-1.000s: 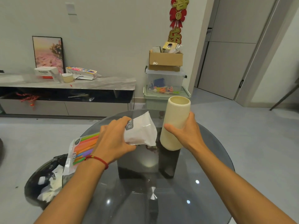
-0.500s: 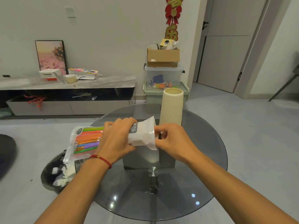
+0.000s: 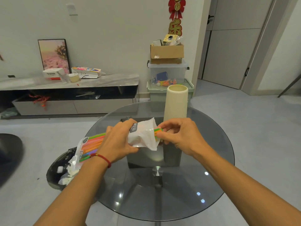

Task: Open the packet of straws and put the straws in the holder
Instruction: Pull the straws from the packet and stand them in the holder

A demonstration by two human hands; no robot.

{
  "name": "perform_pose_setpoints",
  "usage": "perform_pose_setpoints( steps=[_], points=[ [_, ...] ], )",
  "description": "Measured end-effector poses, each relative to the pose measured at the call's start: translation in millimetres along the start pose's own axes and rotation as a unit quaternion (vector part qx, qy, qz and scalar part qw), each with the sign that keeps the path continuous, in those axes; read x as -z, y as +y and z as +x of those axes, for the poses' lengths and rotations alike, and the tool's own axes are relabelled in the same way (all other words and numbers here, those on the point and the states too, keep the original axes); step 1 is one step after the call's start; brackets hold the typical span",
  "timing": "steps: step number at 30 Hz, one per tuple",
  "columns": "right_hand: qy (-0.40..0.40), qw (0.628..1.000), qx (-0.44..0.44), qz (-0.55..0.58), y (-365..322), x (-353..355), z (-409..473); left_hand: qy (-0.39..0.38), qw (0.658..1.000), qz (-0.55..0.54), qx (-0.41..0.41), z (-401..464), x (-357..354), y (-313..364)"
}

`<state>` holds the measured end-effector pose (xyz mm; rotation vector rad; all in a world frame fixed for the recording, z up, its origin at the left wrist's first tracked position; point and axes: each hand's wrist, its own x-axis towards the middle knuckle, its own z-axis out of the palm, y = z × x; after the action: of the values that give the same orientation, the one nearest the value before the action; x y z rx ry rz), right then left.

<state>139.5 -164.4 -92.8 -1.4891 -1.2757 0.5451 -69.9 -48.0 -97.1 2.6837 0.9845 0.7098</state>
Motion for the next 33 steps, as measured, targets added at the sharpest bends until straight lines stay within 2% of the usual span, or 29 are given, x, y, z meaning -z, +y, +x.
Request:
perform_pose_setpoints(
  steps=[6,11,15,18,20,22,24,28,30,31,33],
  points=[
    [-0.032,0.999,-0.014,0.026,2,7,-5,-0.009,1.000,-0.010,0.005,1,-4,5],
    [-0.014,0.999,0.005,0.047,4,4,-5,-0.008,1.000,-0.011,0.011,2,-5,8],
    [0.019,0.996,0.006,0.086,4,29,-4,-0.007,1.000,-0.008,0.028,1,-2,8],
    [0.047,0.984,-0.021,0.169,6,31,-7,-0.010,0.999,-0.008,0.034,1,-2,11],
    [0.038,0.956,-0.075,0.281,5,16,-10,-0.007,0.999,-0.001,0.034,2,-2,15],
    [0.038,0.941,-0.125,0.313,3,-4,-9,0.002,1.000,0.000,0.031,4,-2,21],
    [0.075,0.940,-0.154,0.295,0,-22,-5,0.007,1.000,-0.005,0.024,5,-3,28],
    [0.216,0.933,-0.162,0.238,-4,-26,8,0.018,1.000,-0.002,0.025,3,-5,31],
    [0.261,0.915,-0.161,0.261,-6,-14,9,0.013,0.999,0.006,0.031,3,-4,28],
    [0.267,0.908,-0.157,0.284,-4,-10,9,0.008,0.999,0.008,0.035,3,-4,26],
    [0.226,0.915,-0.138,0.304,-3,-6,6,0.007,0.999,0.008,0.036,2,-4,24]
  ],
)
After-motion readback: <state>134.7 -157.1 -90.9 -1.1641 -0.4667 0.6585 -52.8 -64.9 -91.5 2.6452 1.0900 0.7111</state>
